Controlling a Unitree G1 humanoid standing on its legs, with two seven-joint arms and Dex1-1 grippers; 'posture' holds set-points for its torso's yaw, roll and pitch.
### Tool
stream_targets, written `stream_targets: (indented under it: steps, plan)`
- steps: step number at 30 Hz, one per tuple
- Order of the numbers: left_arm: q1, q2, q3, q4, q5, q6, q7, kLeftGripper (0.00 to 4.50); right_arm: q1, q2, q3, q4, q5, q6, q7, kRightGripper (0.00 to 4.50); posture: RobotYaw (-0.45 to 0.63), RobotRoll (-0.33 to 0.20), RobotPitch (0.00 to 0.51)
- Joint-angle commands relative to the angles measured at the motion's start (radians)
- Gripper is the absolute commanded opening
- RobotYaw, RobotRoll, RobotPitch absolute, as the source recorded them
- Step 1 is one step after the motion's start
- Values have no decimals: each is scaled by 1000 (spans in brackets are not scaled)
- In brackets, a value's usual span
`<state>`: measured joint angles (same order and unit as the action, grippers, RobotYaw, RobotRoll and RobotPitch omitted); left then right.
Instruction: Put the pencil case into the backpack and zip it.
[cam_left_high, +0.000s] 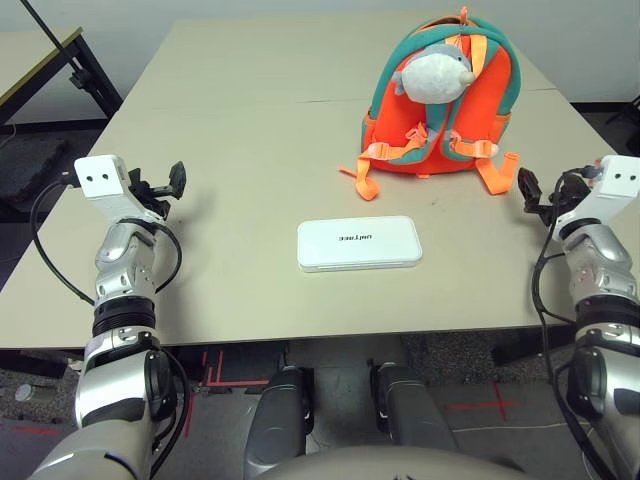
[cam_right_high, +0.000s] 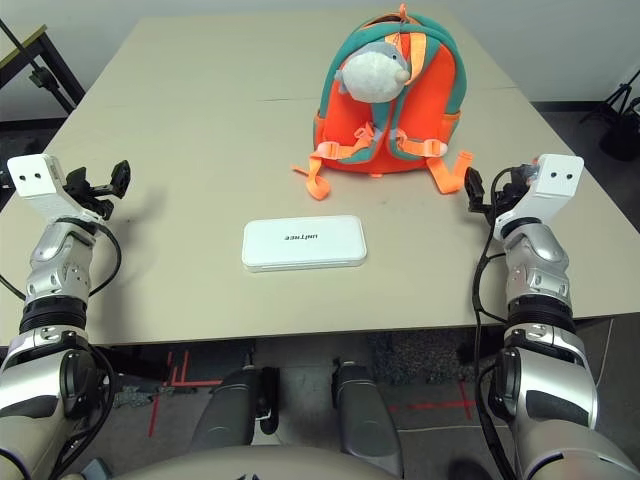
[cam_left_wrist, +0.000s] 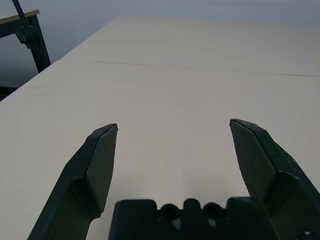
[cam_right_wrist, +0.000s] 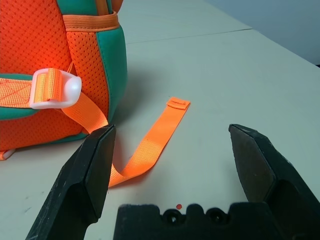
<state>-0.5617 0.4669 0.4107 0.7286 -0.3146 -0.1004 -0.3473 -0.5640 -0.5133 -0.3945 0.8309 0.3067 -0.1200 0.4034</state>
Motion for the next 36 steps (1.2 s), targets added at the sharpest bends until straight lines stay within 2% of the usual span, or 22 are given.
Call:
stream_targets:
  steps: [1,14,21,26,32,36]
  plan:
    - [0,-5,-4,24,2,-3,0,4500,17,-8,-3,-12,-2,1,-2,4461,-26,0,131]
    - [20,16,0,-19,-5,25,-13,4500,14,-3,2,-1,-4,-1,4,4461,3,0,145]
    - [29,13,-19,-84,-24,89,-73,4500,14,-4,-7,5,0,-13,5,4461,-12,0,121]
    - [30,26,-46,-209,-96,287,-175,4500,13,-7,-8,3,1,-15,8,4461,-25,0,113]
    - [29,67,-76,-367,-235,666,-280,4500,27,-8,13,-33,-10,-12,34,4461,-35,0,116]
    - [12,89,-72,-435,-346,936,-301,4500,66,-16,48,-134,-16,17,84,4461,-35,0,116]
